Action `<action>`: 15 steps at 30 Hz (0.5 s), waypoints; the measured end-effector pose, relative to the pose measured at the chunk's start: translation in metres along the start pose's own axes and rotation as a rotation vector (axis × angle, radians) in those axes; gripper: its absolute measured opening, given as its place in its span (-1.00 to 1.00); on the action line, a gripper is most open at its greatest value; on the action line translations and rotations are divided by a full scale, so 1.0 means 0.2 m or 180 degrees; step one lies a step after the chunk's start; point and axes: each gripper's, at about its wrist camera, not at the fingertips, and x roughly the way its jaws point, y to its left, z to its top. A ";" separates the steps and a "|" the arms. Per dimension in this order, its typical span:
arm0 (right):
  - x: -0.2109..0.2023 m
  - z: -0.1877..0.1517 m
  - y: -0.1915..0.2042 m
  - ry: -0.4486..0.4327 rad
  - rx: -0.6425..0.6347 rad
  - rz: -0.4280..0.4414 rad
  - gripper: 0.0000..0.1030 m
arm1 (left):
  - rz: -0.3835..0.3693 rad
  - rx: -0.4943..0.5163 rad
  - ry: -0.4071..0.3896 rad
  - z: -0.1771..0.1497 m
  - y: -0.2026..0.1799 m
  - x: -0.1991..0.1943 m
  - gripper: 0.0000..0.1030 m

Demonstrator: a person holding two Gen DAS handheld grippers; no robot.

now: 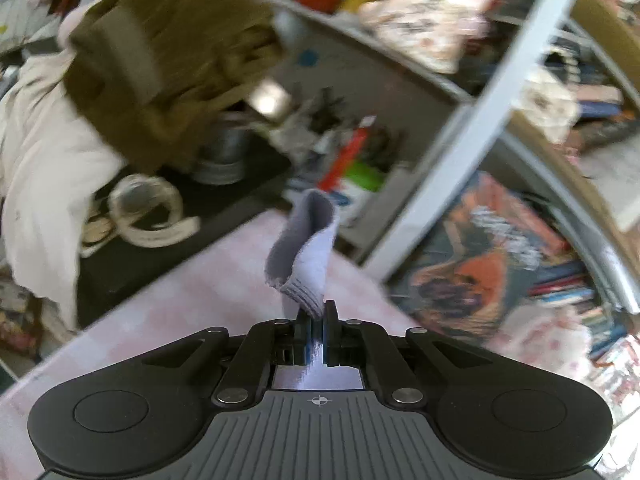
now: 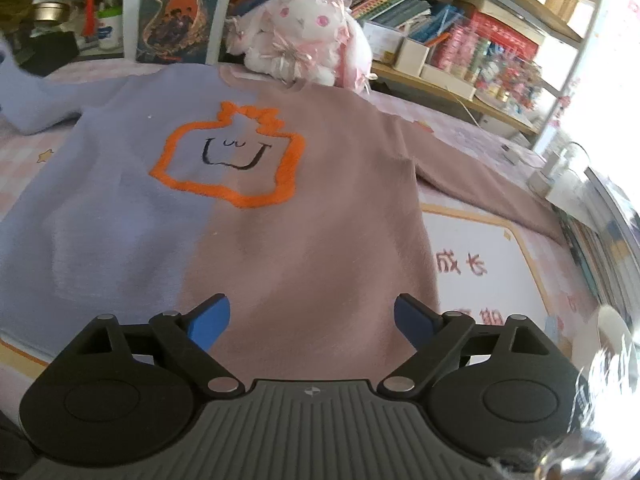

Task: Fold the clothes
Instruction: 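Lift the lavender cuff across the sweater body and open the left gripper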

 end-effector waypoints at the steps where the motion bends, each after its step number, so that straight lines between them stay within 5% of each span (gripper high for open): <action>1: 0.01 0.00 -0.04 -0.0013 -0.0024 0.0062 0.73 | -0.0038 0.0045 -0.0008 -0.02 -0.07 -0.01 -0.94; 9: 0.09 0.00 -0.30 -0.0091 -0.0213 0.0492 0.73 | -0.0257 0.0367 -0.0055 -0.21 -0.66 -0.03 -0.94; 15: 0.14 -0.01 -0.44 -0.0105 -0.0312 0.0738 0.73 | -0.0390 0.0518 0.0161 -0.40 -0.98 0.03 -0.94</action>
